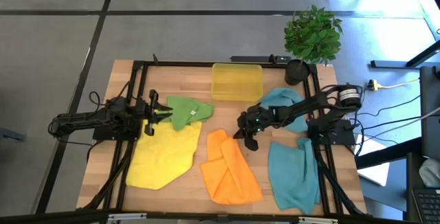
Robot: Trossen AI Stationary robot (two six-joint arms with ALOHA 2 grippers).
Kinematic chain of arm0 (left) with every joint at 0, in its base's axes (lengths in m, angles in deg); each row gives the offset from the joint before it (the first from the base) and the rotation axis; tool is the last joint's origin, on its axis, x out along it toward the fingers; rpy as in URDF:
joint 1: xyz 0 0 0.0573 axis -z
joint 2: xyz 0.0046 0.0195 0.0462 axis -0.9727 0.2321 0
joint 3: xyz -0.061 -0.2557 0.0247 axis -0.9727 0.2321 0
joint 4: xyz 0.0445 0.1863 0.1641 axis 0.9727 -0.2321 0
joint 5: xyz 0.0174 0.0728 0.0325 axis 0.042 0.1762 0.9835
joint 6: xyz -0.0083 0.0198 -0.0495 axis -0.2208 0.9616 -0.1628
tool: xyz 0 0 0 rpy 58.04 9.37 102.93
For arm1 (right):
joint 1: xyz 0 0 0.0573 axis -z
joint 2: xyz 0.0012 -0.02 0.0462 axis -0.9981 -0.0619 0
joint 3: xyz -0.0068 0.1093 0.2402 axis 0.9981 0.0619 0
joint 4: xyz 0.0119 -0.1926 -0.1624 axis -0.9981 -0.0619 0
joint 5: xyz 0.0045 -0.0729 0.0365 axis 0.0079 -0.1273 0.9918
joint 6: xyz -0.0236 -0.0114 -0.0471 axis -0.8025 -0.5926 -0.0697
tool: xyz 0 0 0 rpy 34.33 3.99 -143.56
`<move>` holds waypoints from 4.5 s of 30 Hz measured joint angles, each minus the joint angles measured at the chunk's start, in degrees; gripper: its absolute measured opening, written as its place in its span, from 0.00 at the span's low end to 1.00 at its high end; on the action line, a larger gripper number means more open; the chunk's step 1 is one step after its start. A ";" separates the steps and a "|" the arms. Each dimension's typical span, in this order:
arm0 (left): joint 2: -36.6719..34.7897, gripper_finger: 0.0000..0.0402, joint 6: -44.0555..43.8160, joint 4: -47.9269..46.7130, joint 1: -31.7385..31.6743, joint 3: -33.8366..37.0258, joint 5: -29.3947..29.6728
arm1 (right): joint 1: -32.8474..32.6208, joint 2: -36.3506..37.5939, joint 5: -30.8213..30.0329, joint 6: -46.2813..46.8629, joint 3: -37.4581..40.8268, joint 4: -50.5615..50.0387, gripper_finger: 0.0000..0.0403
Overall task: Fold microfiber towels
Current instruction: Fold the orange microfiber cloth
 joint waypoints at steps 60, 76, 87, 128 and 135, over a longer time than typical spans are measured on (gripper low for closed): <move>102.61 0.57 0.90 28.13 5.83 -51.45 0.20 | -8.40 23.52 -35.40 -3.48 0.63 -23.70 0.01; 103.21 0.61 -4.53 19.98 2.86 -56.00 -10.65 | -12.02 23.50 -35.66 -7.87 0.63 -16.02 0.01; 105.46 0.59 -4.16 20.67 3.39 -56.16 -9.11 | -12.02 23.50 -35.68 -8.89 0.63 -14.16 0.01; 107.84 0.11 -7.27 17.24 1.29 -59.71 -18.70 | -12.00 23.50 -35.70 -7.89 0.61 -16.98 0.01; 107.84 0.00 -3.46 16.23 1.44 -59.71 -18.26 | -12.00 23.50 -35.70 -7.76 0.61 -17.07 0.10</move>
